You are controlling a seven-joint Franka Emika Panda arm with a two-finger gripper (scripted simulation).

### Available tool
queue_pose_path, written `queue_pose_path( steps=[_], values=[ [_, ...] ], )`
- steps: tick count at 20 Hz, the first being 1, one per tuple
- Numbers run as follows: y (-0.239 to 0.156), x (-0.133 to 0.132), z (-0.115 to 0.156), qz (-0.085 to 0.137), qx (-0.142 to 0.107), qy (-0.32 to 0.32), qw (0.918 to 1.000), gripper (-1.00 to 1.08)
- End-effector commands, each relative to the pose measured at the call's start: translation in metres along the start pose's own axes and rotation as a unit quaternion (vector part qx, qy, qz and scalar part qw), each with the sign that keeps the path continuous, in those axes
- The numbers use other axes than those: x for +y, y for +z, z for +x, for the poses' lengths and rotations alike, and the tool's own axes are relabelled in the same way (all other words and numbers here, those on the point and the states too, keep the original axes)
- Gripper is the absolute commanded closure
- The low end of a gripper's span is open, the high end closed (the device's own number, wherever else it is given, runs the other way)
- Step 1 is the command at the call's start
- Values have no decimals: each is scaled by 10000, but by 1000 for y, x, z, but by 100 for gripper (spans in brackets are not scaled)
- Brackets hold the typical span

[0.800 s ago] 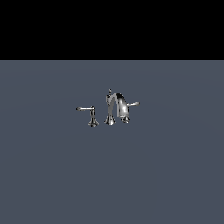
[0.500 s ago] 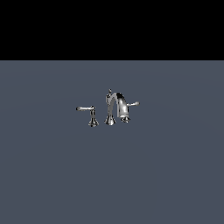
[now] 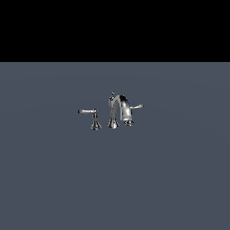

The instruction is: Turn on the faucet by rotating a designated handle.

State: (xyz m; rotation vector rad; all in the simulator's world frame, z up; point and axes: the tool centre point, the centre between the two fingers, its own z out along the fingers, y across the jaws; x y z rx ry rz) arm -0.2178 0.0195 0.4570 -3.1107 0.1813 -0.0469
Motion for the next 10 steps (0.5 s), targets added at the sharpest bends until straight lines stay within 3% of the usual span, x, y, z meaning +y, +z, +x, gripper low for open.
queue_pose_path(
  steps=[1,10],
  values=[
    [13,-5,12,-4,-4,198,9998,108],
    [70,-21,68,-23,-12,1092,9940,108]
  ],
)
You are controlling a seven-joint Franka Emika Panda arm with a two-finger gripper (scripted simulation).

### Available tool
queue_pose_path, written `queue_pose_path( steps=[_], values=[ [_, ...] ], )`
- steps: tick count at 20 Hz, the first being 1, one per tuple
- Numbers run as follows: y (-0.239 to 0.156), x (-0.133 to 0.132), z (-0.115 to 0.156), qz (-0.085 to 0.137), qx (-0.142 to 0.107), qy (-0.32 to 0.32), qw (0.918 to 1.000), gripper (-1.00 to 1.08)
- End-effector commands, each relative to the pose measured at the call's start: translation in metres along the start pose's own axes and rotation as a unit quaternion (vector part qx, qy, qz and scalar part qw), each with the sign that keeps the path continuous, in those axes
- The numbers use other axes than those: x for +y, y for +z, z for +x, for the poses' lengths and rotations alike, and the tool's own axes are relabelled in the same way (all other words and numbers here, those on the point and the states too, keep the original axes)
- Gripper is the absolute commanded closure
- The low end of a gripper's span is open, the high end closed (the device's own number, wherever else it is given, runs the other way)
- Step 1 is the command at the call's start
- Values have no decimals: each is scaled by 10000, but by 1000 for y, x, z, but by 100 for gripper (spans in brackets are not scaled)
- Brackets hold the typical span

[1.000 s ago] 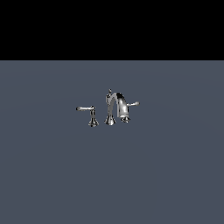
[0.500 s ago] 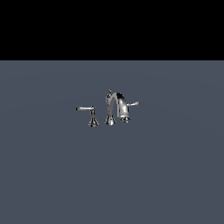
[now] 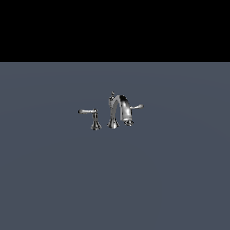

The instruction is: Turn on the faucet by rotating a designated handle.

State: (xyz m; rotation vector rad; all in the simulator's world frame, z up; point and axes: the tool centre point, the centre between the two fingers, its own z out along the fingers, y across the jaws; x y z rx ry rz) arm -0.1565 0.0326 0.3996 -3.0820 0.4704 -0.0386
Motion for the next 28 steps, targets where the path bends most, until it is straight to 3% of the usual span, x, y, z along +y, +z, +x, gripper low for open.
queue_pose_path(
  steps=[1,15,28],
  values=[
    [17,-7,16,-2,-1,264,9997,108],
    [102,-25,103,-36,-12,1603,9871,108],
    [181,-18,186,-91,-14,2828,9591,108]
  ],
)
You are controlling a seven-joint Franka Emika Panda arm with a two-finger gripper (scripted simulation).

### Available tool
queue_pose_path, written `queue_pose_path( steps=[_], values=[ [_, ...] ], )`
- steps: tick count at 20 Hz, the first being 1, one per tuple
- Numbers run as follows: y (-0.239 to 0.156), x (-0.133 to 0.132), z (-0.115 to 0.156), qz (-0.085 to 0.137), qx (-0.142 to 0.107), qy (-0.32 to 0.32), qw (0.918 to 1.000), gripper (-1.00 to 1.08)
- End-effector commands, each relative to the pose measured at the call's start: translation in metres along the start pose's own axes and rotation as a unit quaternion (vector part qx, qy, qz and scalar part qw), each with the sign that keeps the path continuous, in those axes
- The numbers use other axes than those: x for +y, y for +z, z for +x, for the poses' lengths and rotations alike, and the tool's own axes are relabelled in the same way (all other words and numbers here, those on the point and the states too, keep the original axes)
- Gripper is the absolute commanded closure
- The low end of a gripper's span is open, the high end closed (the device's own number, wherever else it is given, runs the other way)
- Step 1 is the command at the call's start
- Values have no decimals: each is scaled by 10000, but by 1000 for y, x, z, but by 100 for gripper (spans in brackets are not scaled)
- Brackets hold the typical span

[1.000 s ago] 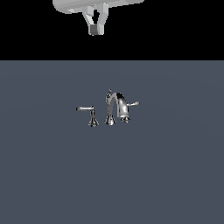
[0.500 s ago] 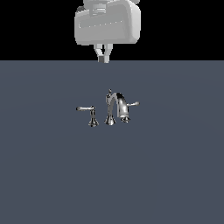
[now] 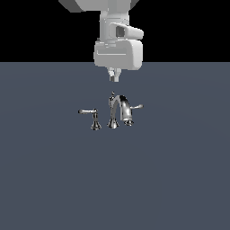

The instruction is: Turn on the faucet by rotating a designated handle.

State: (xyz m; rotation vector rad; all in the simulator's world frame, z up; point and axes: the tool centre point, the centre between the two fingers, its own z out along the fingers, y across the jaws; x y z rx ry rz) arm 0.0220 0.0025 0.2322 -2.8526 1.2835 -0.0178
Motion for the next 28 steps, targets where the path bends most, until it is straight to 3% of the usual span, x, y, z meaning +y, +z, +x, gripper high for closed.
queue_pose_path(
  steps=[1,8,17,28],
  values=[
    [16,-6,16,-11,6,254,9997,108],
    [59,-17,63,-46,12,964,9953,108],
    [109,-22,119,-78,10,1791,9838,108],
    [137,-20,154,-89,-1,2277,9737,108]
  ],
)
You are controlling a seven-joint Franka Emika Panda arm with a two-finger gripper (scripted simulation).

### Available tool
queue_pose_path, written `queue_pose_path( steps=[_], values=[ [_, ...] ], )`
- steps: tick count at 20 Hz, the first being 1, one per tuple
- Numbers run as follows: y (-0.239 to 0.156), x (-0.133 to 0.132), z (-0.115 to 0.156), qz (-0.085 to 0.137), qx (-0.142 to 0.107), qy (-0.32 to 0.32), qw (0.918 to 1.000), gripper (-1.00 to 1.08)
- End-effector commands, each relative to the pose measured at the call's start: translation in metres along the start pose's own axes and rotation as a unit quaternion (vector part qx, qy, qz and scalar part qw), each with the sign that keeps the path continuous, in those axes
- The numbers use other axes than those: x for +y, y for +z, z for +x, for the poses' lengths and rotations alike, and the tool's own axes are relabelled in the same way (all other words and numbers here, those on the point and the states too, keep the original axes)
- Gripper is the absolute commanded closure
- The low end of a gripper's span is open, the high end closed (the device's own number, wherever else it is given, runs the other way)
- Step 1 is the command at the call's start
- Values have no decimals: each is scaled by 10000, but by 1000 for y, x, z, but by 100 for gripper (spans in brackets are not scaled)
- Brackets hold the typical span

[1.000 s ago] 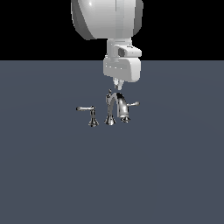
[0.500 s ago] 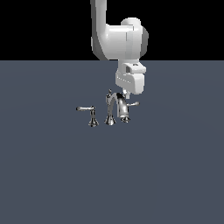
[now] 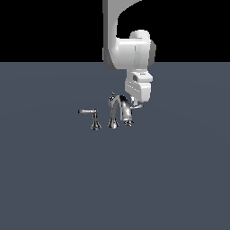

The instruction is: Turn on the faucet by rotating a designated handle.

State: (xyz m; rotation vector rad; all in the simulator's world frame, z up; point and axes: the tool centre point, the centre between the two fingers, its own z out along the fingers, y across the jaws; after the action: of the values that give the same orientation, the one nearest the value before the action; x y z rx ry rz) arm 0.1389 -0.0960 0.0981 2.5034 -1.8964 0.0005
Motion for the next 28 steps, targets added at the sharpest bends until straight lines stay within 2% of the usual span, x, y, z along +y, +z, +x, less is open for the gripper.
queue_pose_path(
  steps=[1,9,23,25,28],
  values=[
    [3,-2,4,3,-1,58,10000,108],
    [4,-2,5,3,-3,84,10000,108],
    [4,40,23,3,-4,87,10000,108],
    [4,30,14,51,-10,30,10000,108],
    [4,38,13,45,-9,38,10000,108]
  ],
)
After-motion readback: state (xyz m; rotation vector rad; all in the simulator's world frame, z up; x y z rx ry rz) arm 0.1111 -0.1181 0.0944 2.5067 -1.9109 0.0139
